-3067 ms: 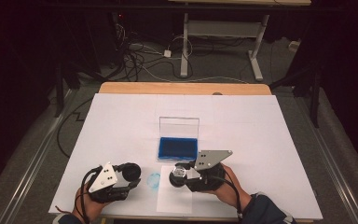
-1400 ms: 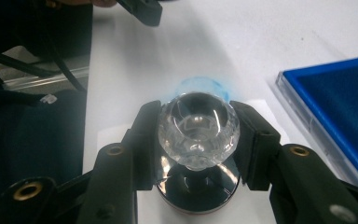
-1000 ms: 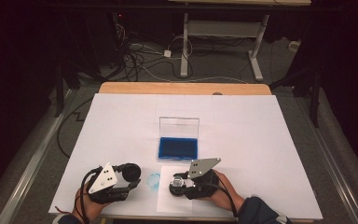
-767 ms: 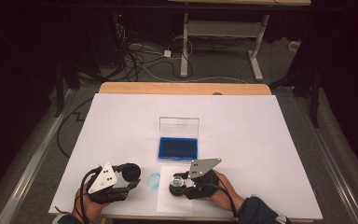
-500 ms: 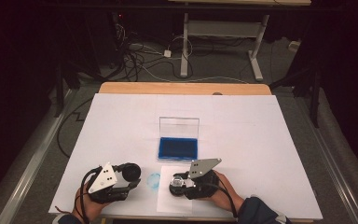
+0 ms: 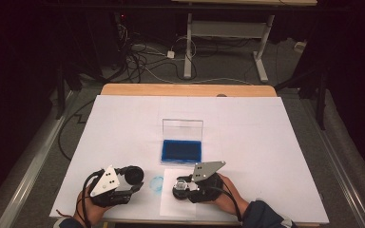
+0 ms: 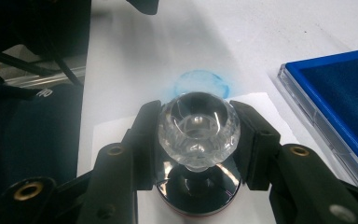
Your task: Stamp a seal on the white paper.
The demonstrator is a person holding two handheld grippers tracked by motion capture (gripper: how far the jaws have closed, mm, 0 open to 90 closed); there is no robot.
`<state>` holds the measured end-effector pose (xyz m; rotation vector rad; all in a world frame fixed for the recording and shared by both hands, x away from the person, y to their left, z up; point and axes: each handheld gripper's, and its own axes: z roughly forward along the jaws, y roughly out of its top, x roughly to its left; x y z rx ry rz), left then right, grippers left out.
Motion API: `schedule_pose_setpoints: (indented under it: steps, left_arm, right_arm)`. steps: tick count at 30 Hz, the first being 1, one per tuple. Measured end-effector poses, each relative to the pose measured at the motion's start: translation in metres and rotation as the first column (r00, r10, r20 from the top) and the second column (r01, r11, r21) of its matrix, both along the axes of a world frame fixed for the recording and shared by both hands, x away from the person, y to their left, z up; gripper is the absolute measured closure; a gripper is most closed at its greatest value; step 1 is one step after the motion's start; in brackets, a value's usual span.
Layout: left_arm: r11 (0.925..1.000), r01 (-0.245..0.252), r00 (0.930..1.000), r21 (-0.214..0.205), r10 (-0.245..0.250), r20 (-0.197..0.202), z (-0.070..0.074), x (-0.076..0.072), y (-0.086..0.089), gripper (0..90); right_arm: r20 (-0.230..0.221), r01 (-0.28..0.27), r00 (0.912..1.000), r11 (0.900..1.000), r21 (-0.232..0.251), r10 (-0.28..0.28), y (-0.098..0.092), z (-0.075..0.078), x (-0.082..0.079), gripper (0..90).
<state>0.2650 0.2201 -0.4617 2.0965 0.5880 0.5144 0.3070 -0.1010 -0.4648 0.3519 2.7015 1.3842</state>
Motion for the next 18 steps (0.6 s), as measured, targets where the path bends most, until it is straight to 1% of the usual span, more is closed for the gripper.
schedule_pose_setpoints:
  steps: [4,8,9,11,14,18]
  left_arm:
    - [1.0000,0.000,1.0000,-0.003,0.001,0.003,0.000,0.000,0.000,36.7]
    - [1.0000,-0.004,1.0000,-0.003,0.004,0.005,0.001,-0.001,0.001,36.7]
    - [1.0000,-0.004,1.0000,-0.001,0.004,0.004,0.000,-0.001,0.001,36.7]
    - [1.0000,-0.003,1.0000,0.000,0.003,0.005,0.000,-0.001,0.001,36.7]
    - [1.0000,-0.004,1.0000,-0.001,0.004,0.005,0.001,-0.001,0.001,36.7]
    - [1.0000,-0.003,1.0000,0.000,0.003,0.003,0.000,-0.001,0.001,36.7]
  right_arm:
    - [0.003,-0.011,0.9999,0.9999,-0.005,0.011,0.002,0.001,-0.001,57.2]
    - [0.014,-0.021,0.9997,0.9997,0.013,0.021,0.004,0.007,-0.003,57.2]
    - [0.019,-0.015,0.9997,0.9997,0.018,0.015,0.004,0.009,-0.004,57.2]
    - [0.016,-0.007,0.9998,0.9994,0.035,0.007,0.002,0.013,-0.003,57.2]
    - [0.020,0.007,0.9998,0.9990,0.044,-0.008,0.000,0.015,-0.002,57.1]
    - [0.016,0.009,0.9998,0.9993,0.037,-0.009,-0.001,0.014,-0.001,57.1]
